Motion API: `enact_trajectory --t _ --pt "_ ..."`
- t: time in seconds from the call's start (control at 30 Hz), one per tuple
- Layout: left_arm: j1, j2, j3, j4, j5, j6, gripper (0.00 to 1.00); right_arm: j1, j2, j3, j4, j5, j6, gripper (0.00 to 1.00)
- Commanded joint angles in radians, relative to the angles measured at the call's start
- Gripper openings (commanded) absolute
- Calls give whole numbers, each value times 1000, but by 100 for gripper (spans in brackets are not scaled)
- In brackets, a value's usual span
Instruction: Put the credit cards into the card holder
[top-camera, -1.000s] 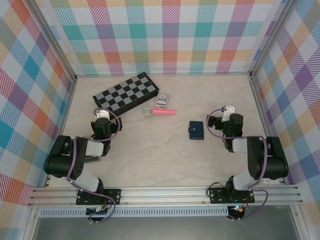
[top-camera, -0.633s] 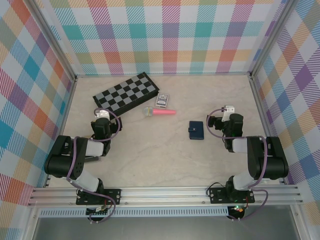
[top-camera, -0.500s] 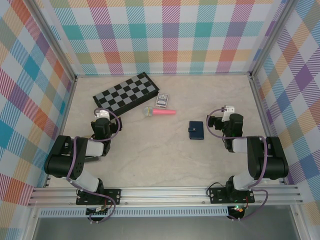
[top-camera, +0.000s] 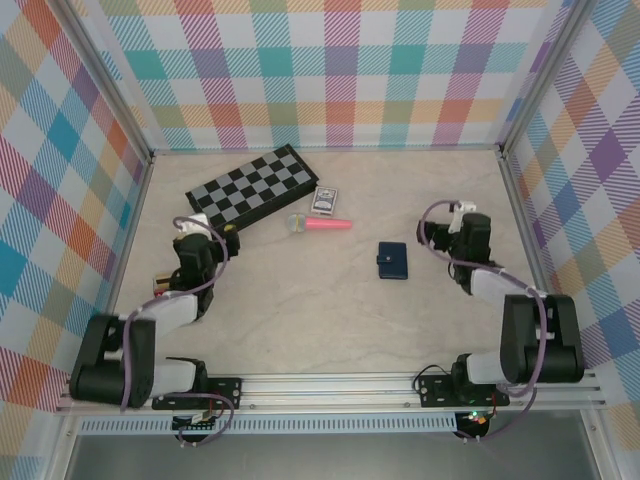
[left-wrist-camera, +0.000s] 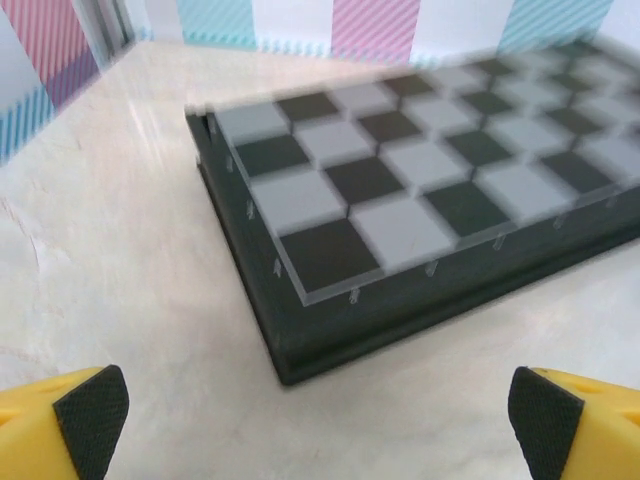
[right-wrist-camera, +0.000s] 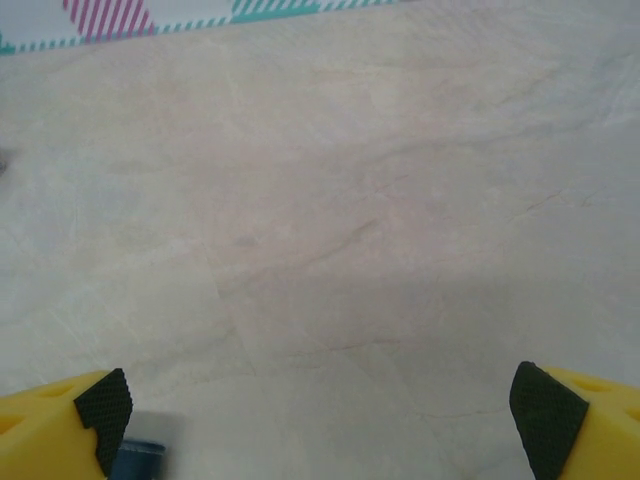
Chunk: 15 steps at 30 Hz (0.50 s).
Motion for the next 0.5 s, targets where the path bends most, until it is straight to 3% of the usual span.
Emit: enact_trajectory --t 0.0,0.07,0.1,0.2,0.27,0.37,0.47 --pt "8 -158 124 -328 26 -225 100 -1 -12 276 -650 48 319 100" --pt "11 -198 218 -534 24 -405 100 -1 65 401 -837 -154 244 100" --pt "12 -204 257 -611 85 -433 100 2 94 426 -879 -256 229 93" --pt "13 -176 329 -745 266 -553 100 15 98 368 -836 -404 256 83" --pt "12 -135 352 -757 388 -585 100 27 108 352 -815 -419 245 75" --pt "4 -102 326 -667 524 -655 100 35 187 402 -846 -505 225 55" --pt "-30 -90 315 -632 559 -679 100 84 253 437 -846 -514 223 48"
